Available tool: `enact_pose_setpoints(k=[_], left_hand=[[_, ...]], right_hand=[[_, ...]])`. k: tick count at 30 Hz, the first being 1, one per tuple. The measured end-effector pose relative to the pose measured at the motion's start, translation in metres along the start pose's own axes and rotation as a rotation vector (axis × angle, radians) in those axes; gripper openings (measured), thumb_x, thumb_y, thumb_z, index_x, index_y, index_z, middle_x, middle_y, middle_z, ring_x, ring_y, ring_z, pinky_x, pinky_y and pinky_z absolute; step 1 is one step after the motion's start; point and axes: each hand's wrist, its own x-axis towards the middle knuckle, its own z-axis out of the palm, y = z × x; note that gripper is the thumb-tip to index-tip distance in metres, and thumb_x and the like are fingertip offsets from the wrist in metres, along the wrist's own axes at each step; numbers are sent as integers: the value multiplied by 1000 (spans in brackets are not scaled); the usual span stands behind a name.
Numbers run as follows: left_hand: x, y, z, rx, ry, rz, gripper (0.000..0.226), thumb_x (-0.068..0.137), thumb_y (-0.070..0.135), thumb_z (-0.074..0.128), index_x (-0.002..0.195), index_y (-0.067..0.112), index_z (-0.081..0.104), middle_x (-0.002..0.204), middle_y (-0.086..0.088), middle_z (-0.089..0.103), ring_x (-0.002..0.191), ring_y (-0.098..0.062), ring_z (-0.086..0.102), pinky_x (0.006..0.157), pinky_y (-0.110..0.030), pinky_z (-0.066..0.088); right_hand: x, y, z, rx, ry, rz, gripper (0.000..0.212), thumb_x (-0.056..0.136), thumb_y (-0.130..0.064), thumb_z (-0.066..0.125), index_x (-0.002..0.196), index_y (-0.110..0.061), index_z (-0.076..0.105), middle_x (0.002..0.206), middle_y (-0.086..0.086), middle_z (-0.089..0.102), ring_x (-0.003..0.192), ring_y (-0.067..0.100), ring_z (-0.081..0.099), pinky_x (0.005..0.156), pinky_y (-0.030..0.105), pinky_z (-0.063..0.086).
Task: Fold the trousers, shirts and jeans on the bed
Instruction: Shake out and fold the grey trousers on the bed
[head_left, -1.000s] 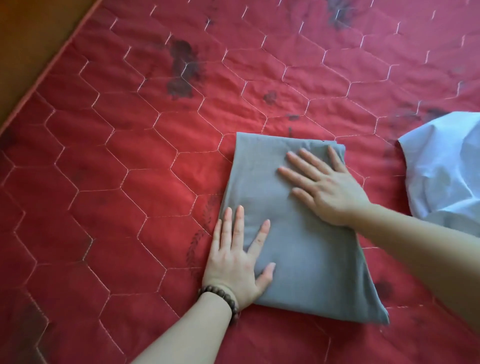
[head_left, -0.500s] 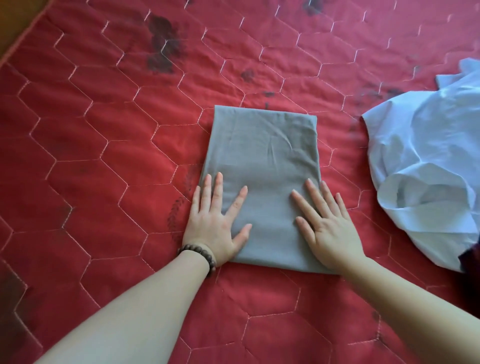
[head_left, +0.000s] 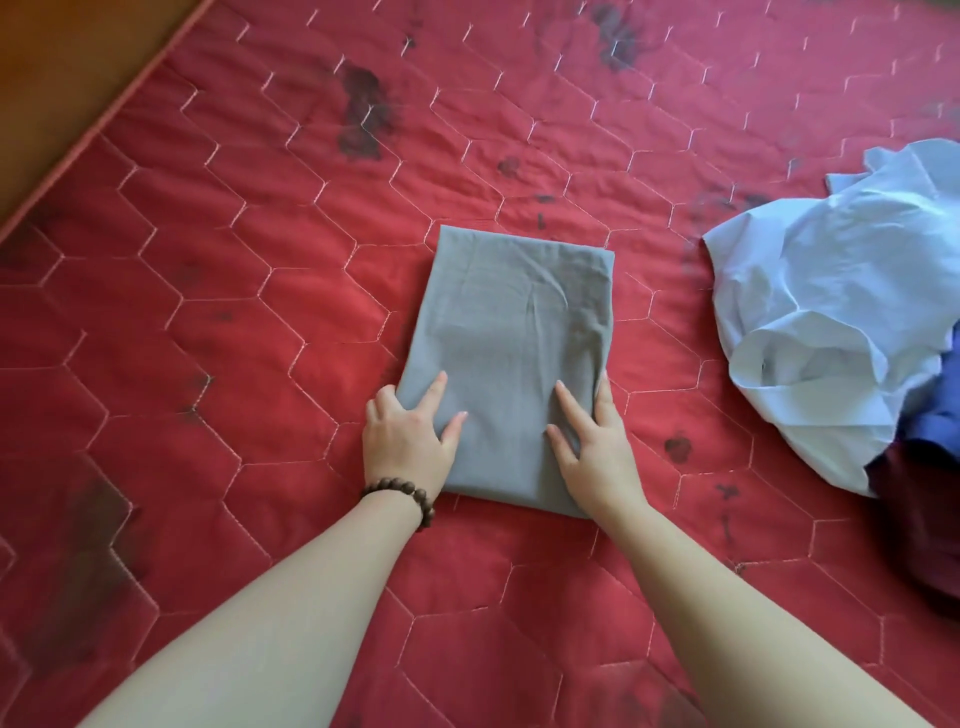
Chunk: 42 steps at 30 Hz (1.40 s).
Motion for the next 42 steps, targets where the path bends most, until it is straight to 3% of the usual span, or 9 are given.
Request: enact_pose_setpoints(k=[3,8,15,18,22,27,34,38,42], left_hand=[[-25,-31,-13,6,0,-7,55,83,44,67,135,33,53,105,-21,48,96,-39,48,86,-43,45],[-63,-106,-40,53,33,-92,56,78,40,74,131,31,57,99,-22,48,89,-41,50,80,-46,48],[-75,-200,-86,113,80,-298,52,83,37,70,133,31,56,110,-28,47,101,-45,48,90,-49,43],[-83,-216,-92,166,75,-297,53,87,38,64,138,31,50,126,-31,42,112,-47,45,97,-51,40],[-99,-214,-78,399,-17,-70,68,90,61,31,151,32,19,158,-21,4,147,-33,4,117,-49,8],[-103,-218,-62,382,-127,-56,81,83,75,7,151,33,-6,160,-8,-12,145,-23,-19,118,-51,-4],[-97,-202,-76,379,-292,-143,81,85,75,15,150,33,-11,159,-7,-19,145,-23,-21,117,-53,-6],[-108,-167,-101,294,-372,-147,78,89,70,20,152,30,-1,161,-7,-2,148,-23,-5,118,-50,0],[-132,-112,-141,213,-314,-64,75,92,65,25,153,27,6,161,-5,9,148,-20,1,119,-45,0]], right_hand=[[-24,-16,22,-49,-77,-49,54,92,-17,60,143,-17,44,159,16,-1,148,24,8,118,23,14],[-61,-60,74,-58,-166,-139,56,93,-19,58,146,-15,39,157,15,-10,148,28,-1,119,28,12],[-71,-140,143,-66,-391,-277,62,95,-28,56,149,-16,30,157,15,-18,148,27,-10,120,33,13],[-72,-153,156,-235,-354,-278,62,94,-39,55,149,-25,31,159,16,-10,148,28,-3,120,41,10],[-87,-145,156,-512,-154,-362,61,95,-49,42,149,-24,30,161,6,6,149,23,2,117,53,-3],[-99,-101,149,-570,-225,-370,69,96,-58,21,153,-22,6,161,-3,1,149,17,1,119,51,5],[-96,-112,139,-592,-375,-296,68,96,-57,11,149,-23,-15,159,-5,-14,147,14,-14,119,44,-6],[-106,-129,107,-587,-358,-248,62,101,-46,20,153,-18,0,161,-3,-10,147,16,-13,119,42,-7],[-139,-148,39,-539,-283,-176,59,102,-42,25,153,-18,9,161,0,-3,148,20,-7,120,42,-2]])
